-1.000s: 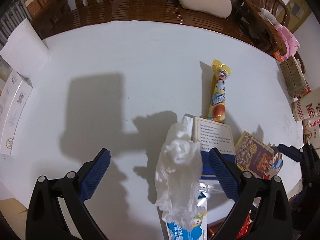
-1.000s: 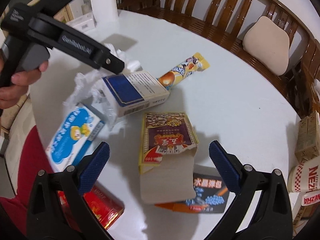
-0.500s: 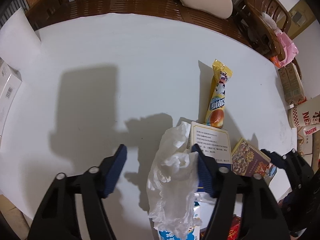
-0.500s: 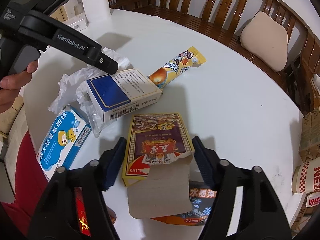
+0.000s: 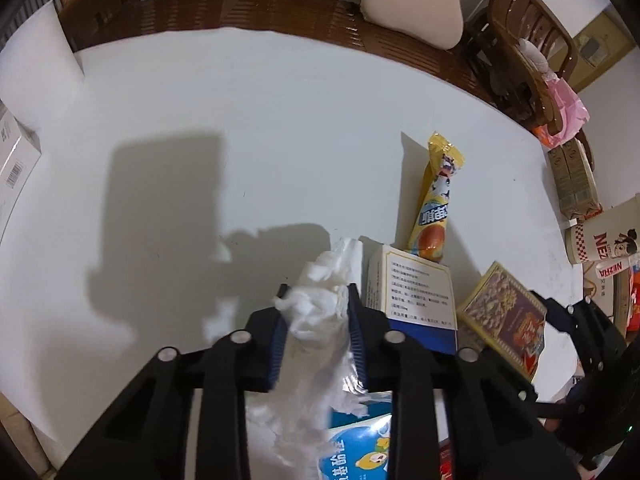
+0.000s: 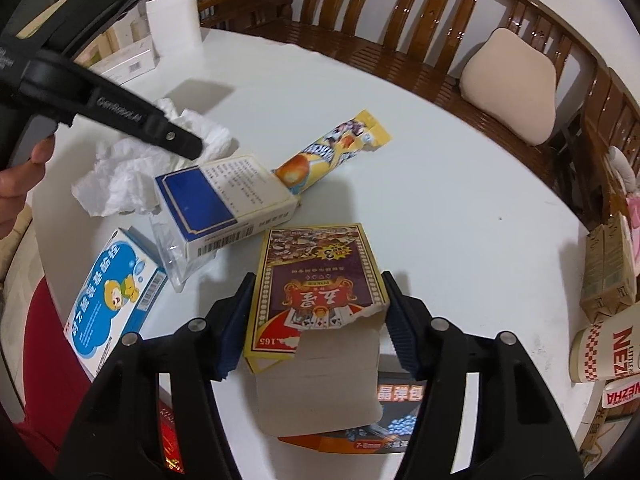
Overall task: Collect trash
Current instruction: 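Close left tool on the tissue while right tool grips the brown-yellow box, then lift and carry the tissue with left tool while right tool carries the box to the bag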
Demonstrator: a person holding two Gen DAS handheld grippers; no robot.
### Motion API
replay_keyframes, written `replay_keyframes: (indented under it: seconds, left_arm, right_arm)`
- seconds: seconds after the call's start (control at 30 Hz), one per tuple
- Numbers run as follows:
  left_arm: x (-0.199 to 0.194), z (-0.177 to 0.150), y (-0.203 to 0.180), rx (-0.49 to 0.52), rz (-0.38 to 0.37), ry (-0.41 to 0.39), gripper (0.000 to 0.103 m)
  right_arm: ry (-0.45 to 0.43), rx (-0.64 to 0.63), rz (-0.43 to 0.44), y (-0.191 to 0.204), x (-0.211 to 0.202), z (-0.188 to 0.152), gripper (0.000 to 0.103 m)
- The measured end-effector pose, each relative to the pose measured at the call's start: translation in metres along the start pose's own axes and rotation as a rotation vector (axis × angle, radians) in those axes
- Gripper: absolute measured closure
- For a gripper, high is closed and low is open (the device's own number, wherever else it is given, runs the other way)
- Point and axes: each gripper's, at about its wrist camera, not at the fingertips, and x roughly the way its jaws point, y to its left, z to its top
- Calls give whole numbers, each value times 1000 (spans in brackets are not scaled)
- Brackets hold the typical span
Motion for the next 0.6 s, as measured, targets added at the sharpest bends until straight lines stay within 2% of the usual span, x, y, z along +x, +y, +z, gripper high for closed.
replay_keyframes:
  seconds: [0.13,0.37,0.6]
  left_arm:
    - [-10,-3,4,-7,-24,-30,86]
    - [-35,-8,0,39,24,-106,87]
    - [-80,-27,-7,91,60,-205,87]
  right_arm:
    - [-4,10,-27,0,-4,1,43]
    - [-36,29,-64,-1,-23,4,43]
    - [-109,66,-103,-7,-62,9,43]
